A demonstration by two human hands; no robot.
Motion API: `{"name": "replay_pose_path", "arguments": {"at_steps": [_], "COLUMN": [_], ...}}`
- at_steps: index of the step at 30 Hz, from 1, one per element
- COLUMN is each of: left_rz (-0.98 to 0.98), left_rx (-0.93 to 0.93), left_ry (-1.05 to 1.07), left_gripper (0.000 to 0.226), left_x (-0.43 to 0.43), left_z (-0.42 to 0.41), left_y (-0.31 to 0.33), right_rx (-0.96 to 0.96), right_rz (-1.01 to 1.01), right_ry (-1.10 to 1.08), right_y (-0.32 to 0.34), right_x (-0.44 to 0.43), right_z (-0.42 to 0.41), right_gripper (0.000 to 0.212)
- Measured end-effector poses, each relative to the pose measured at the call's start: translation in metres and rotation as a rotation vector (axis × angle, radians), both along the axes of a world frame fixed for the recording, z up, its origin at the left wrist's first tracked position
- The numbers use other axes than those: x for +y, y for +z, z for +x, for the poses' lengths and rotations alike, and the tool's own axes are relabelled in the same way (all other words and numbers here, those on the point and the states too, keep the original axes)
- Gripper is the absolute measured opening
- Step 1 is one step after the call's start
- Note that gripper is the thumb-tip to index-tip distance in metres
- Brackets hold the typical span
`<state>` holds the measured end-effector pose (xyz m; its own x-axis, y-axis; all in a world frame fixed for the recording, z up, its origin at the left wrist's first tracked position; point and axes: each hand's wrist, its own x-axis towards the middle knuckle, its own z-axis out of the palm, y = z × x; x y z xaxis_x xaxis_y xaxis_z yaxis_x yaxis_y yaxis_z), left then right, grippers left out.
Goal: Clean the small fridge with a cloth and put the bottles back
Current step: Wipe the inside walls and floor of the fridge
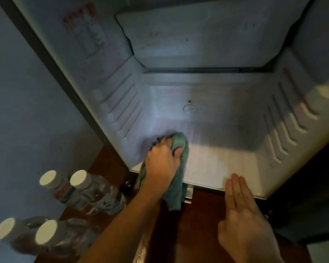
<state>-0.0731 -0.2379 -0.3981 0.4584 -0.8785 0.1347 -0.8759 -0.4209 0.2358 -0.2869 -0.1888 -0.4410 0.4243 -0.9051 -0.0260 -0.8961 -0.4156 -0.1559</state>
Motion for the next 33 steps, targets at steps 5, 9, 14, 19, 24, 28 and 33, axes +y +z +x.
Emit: {"name": "replay_pose_path", "arguments": {"at_steps": [5,9,14,19,24,28,33], "left_rz": [-0.031,-0.017,-0.160,-0.243,-0.167,-0.061,-0.165], "left_rx": [-0.031,-0.023,0.202,0.393,0.277,0.102,0.013], "left_ry": [0.048,0.138,-0.007,-0.319,-0.128,-0.076,-0.237], "left_gripper": [0.039,0.039,0.034,0.045,0.036,0.028,0.023], "left_x": [-0.031,-0.099,-0.085,0.012,-0.061,-0.109,-0.003], "left_z": [0.013,0.034,0.032,-0.020,0.001,-0.012,-0.032], "left_y": [-0.016,-0.011,-0.018,-0.015,-0.009,0.001,-0.007], "right_rx": [-0.097,-0.169,-0.178,-0.094,-0.057,-0.037,-0.028], "right_rz": [-0.006,-0.109,-0.146,-0.113,-0.110,-0.128,-0.088], "right_ry": [-0.022,-0.009,-0.009,0.011,0.022,0.019,0.009], "right_y": [0.001,-0.008,-0.010,-0.004,-0.006,-0.007,-0.001], "right_x": [-0.003,-0.005,-0.003,-0.001,-0.003,-0.002,0.002], "right_z": [-0.006,-0.009,-0.006,-0.009,-0.009,-0.005,-0.004], "right_gripper": [0.091,0.088,0.089,0.086,0.088,0.089,0.090]}}
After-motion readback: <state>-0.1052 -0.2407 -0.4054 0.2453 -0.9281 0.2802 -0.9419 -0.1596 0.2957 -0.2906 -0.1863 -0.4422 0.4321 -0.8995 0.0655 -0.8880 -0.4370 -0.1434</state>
